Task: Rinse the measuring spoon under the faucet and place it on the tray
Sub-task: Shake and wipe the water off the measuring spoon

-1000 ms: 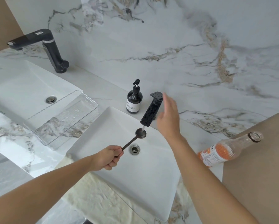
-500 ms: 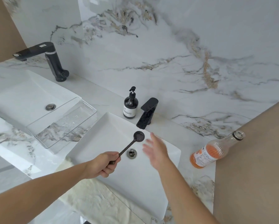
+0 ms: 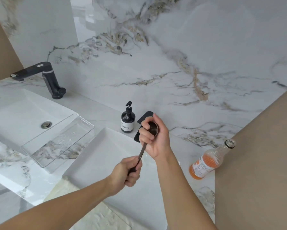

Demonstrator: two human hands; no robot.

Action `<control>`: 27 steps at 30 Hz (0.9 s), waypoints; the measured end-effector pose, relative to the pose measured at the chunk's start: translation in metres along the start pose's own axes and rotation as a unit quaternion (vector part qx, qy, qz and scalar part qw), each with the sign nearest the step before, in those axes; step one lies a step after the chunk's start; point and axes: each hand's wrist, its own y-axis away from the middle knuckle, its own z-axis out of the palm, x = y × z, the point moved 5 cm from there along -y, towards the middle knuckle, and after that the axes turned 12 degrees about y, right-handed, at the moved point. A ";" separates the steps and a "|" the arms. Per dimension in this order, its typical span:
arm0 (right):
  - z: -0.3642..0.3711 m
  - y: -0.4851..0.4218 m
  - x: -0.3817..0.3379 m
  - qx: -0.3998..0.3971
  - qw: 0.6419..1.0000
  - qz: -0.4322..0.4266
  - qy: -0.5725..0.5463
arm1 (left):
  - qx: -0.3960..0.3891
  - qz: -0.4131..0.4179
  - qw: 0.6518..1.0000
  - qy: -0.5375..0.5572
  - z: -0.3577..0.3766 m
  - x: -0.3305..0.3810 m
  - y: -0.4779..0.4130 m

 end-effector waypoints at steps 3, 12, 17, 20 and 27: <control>0.009 -0.001 0.002 0.102 0.965 0.019 0.242 | 0.019 0.048 0.999 -0.003 0.009 0.021 -0.007; 0.020 0.004 -0.011 0.119 0.957 -0.030 0.262 | 0.004 0.117 0.991 -0.064 0.024 0.041 -0.011; 0.027 0.018 -0.006 0.099 0.781 -0.062 0.613 | -0.020 0.118 0.980 -0.157 0.016 0.058 -0.012; 0.031 0.027 -0.020 0.013 0.722 -0.043 0.690 | -0.021 0.107 0.972 -0.208 0.002 0.064 -0.007; 0.042 0.039 -0.045 0.046 0.689 -0.105 0.716 | -0.039 0.137 0.938 -0.316 0.001 0.092 -0.002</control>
